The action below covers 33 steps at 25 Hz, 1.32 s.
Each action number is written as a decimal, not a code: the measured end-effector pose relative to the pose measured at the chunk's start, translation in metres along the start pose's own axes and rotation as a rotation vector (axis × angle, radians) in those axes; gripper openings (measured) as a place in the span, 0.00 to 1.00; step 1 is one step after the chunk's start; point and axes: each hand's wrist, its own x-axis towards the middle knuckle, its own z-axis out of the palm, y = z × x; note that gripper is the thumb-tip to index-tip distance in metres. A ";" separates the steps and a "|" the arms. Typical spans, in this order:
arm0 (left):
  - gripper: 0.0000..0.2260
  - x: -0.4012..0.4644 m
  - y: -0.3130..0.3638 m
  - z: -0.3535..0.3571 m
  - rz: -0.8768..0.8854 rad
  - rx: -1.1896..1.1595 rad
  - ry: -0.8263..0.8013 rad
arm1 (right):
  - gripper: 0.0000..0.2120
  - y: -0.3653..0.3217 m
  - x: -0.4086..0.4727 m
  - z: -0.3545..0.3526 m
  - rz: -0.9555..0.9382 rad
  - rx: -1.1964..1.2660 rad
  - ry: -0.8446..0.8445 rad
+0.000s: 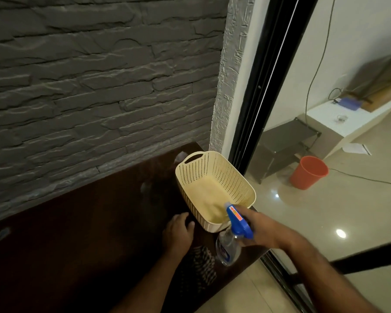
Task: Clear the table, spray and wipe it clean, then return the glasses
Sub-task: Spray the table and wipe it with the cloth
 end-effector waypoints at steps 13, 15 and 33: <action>0.33 0.062 0.042 -0.015 -0.298 -0.414 0.064 | 0.28 0.023 0.084 -0.069 0.156 -0.145 0.372; 0.33 0.067 0.054 -0.009 -0.334 -0.458 0.088 | 0.29 0.032 0.101 -0.073 0.131 -0.145 0.359; 0.32 0.075 0.066 0.005 -0.483 -0.256 0.104 | 0.24 0.073 0.144 -0.066 0.235 0.240 0.309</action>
